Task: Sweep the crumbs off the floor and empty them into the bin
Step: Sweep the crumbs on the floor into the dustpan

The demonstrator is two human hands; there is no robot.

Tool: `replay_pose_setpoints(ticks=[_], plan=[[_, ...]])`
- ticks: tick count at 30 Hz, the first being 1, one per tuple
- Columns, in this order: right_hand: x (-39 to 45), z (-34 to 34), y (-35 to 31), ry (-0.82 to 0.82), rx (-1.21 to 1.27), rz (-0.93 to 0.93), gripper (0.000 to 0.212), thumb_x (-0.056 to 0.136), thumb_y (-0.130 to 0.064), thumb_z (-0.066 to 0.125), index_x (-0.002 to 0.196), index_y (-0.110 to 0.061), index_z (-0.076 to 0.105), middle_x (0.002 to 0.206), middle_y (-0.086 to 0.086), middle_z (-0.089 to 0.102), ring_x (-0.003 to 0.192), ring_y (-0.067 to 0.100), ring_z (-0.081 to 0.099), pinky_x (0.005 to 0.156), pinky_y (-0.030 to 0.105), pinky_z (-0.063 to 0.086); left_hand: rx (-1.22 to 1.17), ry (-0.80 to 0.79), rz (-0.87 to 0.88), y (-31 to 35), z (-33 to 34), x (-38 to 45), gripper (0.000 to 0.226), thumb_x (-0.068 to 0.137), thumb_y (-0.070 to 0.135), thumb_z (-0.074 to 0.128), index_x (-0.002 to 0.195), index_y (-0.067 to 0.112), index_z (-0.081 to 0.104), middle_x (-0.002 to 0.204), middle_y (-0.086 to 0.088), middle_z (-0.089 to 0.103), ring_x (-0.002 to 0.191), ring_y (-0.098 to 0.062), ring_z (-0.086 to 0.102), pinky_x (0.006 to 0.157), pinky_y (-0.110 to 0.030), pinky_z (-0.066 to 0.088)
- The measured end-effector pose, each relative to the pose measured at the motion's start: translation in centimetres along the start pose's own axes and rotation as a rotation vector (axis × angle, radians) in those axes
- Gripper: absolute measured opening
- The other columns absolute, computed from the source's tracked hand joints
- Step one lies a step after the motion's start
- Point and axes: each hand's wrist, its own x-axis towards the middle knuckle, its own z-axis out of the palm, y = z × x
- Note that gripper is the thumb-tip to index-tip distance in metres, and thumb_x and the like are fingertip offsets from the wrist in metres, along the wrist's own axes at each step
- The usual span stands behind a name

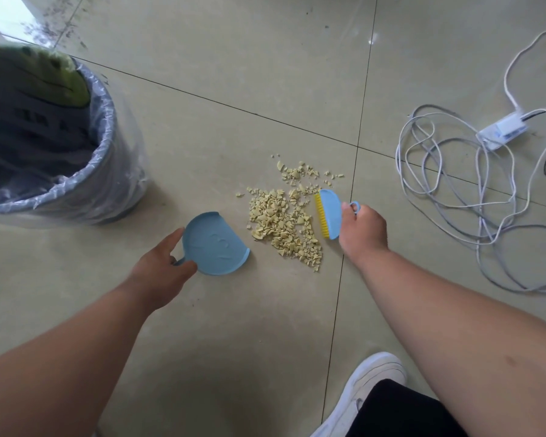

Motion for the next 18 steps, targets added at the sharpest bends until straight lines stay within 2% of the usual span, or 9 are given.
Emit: replay_pose_setpoints(ticks=[4,10,15,18], plan=[[2.7,-1.0,0.2,0.096,0.000,0.076,0.035,0.106,-0.032,0.043,0.081,-0.009,0.051,0.081,0.010,0.056,0.077,0.031,0.048,0.069,0.031,0.031,-0.013,0.018,-0.016,-0.3,0.0,-0.1,0.076,0.091,0.030,0.066,0.157,0.051,0.035,0.072,-0.003,0.053,0.058,-0.021,0.052,0.055,-0.031,0.047],[6.6,-1.2,0.5,0.077,-0.020,0.123,0.037,0.105,-0.033,0.042,0.079,-0.008,0.048,0.074,0.006,0.049,0.077,0.031,0.047,0.067,0.032,0.030,-0.062,0.063,-0.040,0.0,0.3,0.3,0.078,0.090,0.028,0.066,0.157,0.052,0.034,0.066,-0.004,0.053,0.055,-0.020,0.051,0.053,-0.035,0.046],[6.9,0.1,-2.9,-0.009,-0.034,-0.003,0.034,0.105,-0.033,0.044,0.080,-0.012,0.052,0.080,0.009,0.055,0.074,0.030,0.048,0.064,0.032,0.031,-0.037,0.062,-0.034,-0.2,0.1,0.1,0.077,0.091,0.028,0.065,0.157,0.052,0.034,0.065,-0.004,0.051,0.054,-0.019,0.050,0.054,-0.036,0.046],[5.3,1.0,-4.4,-0.078,-0.064,-0.151,0.036,0.105,-0.034,0.045,0.075,-0.015,0.054,0.068,0.002,0.052,0.062,0.025,0.046,0.051,0.036,0.031,-0.024,0.069,-0.041,-0.2,-0.2,0.0,0.076,0.090,0.028,0.065,0.157,0.052,0.035,0.067,-0.005,0.055,0.056,-0.021,0.052,0.055,-0.034,0.048]])
